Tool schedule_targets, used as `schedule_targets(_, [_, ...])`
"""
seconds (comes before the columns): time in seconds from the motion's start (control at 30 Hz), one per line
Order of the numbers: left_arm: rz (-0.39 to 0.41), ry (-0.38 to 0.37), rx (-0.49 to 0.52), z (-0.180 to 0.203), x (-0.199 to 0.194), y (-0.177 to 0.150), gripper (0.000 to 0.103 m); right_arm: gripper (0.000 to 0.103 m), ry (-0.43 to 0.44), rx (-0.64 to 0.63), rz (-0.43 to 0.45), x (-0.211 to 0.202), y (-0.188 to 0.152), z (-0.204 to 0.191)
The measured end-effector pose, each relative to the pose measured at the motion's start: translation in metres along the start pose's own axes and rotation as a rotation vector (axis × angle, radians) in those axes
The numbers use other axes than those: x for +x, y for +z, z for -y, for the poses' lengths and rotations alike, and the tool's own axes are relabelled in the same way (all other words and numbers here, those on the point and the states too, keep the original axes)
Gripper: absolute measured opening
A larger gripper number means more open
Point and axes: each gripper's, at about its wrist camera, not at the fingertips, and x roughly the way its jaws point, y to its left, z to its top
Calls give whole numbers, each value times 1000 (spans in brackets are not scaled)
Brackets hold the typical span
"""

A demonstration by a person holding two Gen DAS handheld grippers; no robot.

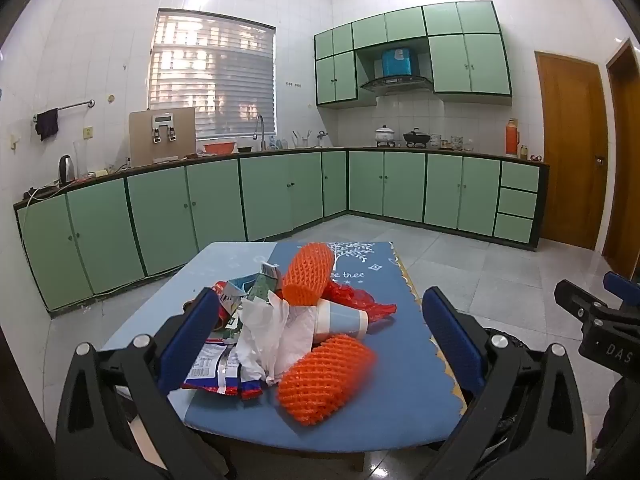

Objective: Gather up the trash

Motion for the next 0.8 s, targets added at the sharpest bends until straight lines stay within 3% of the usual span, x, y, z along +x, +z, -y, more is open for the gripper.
schedule_targets(0.8, [8, 6, -5, -1, 0, 0, 98, 97, -2, 1, 5, 0, 0, 1])
